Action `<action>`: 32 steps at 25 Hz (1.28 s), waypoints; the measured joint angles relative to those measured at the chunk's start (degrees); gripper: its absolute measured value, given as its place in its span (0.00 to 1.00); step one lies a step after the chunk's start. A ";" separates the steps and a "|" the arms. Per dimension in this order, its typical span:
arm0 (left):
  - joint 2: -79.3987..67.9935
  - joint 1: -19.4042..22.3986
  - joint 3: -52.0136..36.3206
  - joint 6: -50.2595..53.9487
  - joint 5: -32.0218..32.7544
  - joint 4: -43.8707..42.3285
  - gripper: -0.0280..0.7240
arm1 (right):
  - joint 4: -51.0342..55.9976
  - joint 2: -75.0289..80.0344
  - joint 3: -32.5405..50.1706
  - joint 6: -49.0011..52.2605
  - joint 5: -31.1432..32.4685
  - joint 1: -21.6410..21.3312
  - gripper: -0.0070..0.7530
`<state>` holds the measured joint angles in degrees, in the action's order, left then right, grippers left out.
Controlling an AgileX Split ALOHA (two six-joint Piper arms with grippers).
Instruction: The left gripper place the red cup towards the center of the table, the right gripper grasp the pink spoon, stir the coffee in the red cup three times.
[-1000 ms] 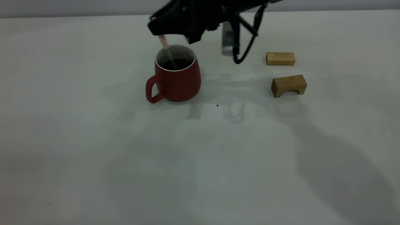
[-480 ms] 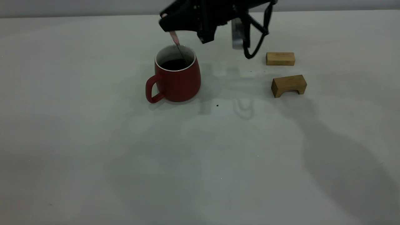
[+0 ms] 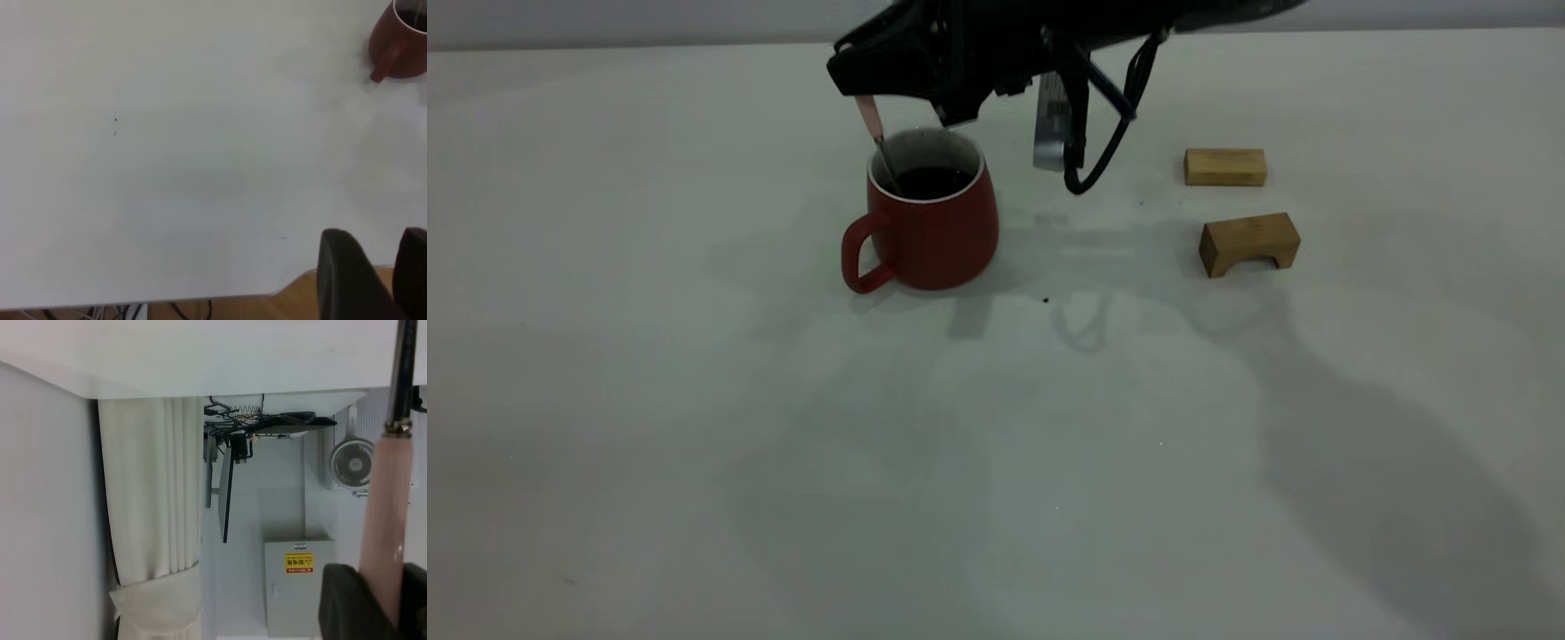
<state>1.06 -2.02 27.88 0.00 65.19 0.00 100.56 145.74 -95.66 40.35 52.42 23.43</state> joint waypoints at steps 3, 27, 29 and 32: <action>0.00 0.00 0.00 0.00 0.00 0.00 0.37 | -0.52 0.88 -0.23 -2.69 -0.05 -0.17 0.19; 0.00 0.00 0.00 0.00 0.00 0.00 0.37 | -24.91 -5.75 -0.38 -20.11 9.75 -2.99 0.77; 0.00 0.00 0.00 0.00 0.00 0.00 0.37 | -33.96 -10.11 -0.38 -20.11 9.73 -3.34 0.77; 0.00 0.00 0.00 0.00 0.00 0.00 0.37 | -48.80 -17.80 -0.38 -20.11 10.51 -3.76 0.74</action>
<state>1.06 -2.02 27.88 0.00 65.19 0.00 51.76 127.94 -96.04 20.24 62.94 19.67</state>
